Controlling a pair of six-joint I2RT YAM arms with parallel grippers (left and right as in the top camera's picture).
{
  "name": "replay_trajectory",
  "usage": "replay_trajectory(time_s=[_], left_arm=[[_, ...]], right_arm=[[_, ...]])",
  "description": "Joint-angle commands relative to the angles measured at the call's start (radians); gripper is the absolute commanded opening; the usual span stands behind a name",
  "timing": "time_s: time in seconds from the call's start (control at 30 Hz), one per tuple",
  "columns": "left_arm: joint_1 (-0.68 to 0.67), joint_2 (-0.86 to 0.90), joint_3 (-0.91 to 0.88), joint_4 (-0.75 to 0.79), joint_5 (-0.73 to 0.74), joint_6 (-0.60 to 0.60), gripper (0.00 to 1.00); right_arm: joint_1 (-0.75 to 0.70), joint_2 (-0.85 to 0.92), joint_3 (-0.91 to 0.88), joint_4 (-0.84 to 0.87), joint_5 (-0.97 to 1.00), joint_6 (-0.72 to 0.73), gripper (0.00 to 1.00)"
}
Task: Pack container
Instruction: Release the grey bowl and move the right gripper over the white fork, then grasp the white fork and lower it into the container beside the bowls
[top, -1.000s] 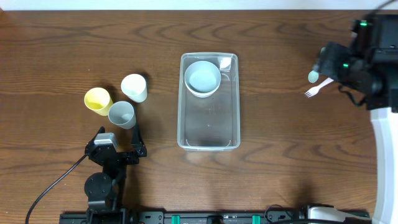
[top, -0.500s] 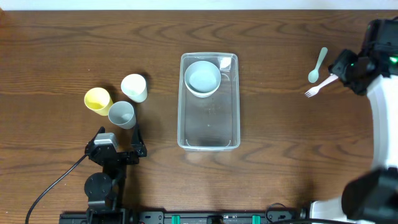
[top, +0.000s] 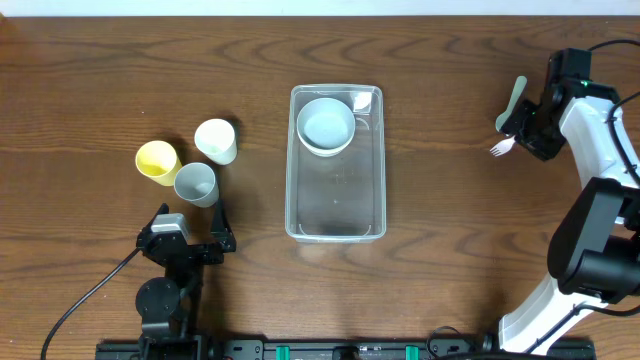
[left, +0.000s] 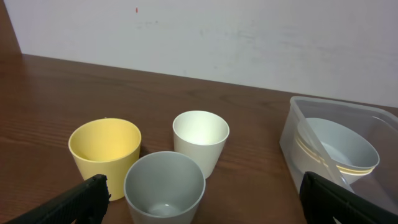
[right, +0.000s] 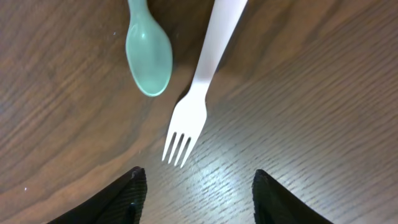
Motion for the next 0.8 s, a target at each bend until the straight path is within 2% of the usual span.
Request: replay_trajectory(time_s=[0.0, 0.13, 0.4, 0.77], left_arm=[[0.004, -0.005, -0.026, -0.017, 0.01, -0.001, 0.98], [0.004, -0.005, -0.026, -0.017, 0.01, 0.0, 0.98], [0.005, -0.005, -0.026, -0.017, 0.01, 0.0, 0.98], [0.004, -0.005, -0.026, -0.017, 0.01, 0.0, 0.98]], right_arm=[[-0.034, 0.029, -0.003, 0.014, 0.007, 0.013, 0.53], [-0.047, 0.07, -0.003, 0.031, 0.007, 0.01, 0.49], [-0.047, 0.142, -0.003, 0.104, -0.008, 0.0, 0.48], [-0.046, 0.153, -0.003, 0.195, -0.016, -0.009, 0.48]])
